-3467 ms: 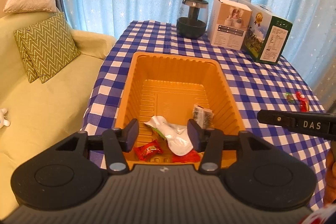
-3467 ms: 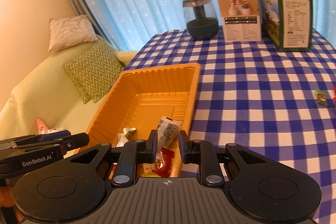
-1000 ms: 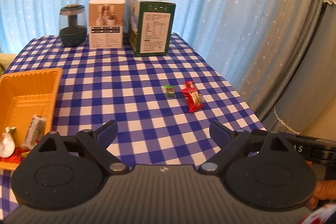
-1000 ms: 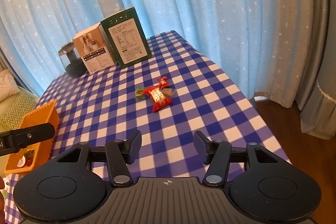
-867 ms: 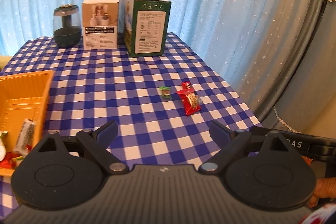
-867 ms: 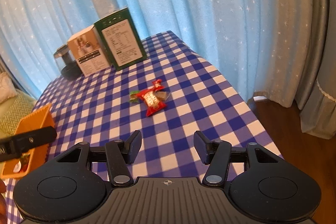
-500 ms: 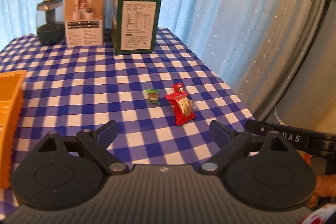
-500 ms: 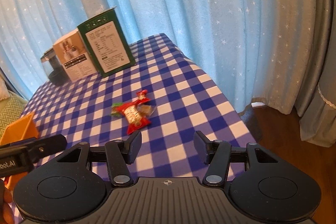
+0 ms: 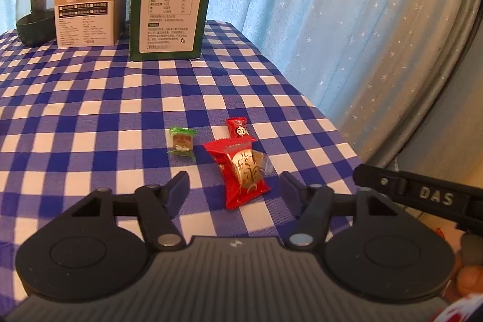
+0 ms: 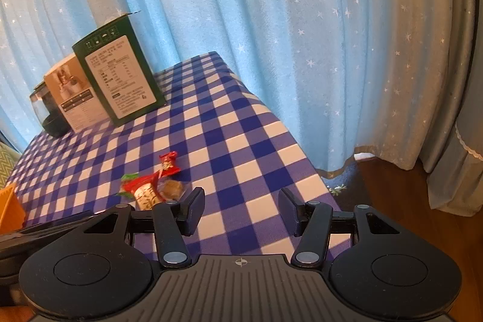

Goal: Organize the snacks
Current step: 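Grasp the red printed packet with the left tool while the right tool grasps the clear candy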

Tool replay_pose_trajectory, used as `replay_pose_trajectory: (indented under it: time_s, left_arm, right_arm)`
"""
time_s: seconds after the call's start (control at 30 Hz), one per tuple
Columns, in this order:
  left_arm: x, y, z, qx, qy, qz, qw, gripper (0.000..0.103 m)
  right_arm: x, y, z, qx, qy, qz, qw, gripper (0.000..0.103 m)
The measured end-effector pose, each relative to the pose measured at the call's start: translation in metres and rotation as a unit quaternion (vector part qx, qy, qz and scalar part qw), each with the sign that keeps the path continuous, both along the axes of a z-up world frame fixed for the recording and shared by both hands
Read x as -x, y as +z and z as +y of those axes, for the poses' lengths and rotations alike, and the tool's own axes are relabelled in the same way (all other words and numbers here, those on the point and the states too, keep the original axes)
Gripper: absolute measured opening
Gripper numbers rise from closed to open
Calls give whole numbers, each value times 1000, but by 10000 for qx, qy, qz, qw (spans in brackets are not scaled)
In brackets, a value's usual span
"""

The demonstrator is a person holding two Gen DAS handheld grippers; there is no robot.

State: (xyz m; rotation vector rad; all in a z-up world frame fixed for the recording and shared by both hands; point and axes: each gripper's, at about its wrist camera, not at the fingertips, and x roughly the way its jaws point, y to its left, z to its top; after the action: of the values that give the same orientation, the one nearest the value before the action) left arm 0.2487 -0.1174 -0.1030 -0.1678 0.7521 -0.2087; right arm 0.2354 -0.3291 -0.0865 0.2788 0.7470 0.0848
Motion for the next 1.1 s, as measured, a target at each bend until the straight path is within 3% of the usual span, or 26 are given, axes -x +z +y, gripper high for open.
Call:
replay_pose_trajectory:
  time_s: [0.37, 0.5, 0.77, 1.1]
  left_arm:
    - [-37, -26, -4, 176, -1, 241, 9996, 39]
    - [-34, -23, 2, 46, -213, 293, 9993, 24]
    - [-9, -5, 49, -449, -440, 328, 9975, 23]
    - [6, -13, 91, -322, -464, 534, 9970, 23]
  right_arm:
    - [-5, -12, -8, -42, -103, 215, 9997, 55]
    - [-10, -14, -1, 26, 55, 229, 9997, 55]
    - [-28, -24, 31, 167, 952, 48, 9953, 55]
    - [-66, -47, 86, 1174, 2079, -44, 9711, 55]
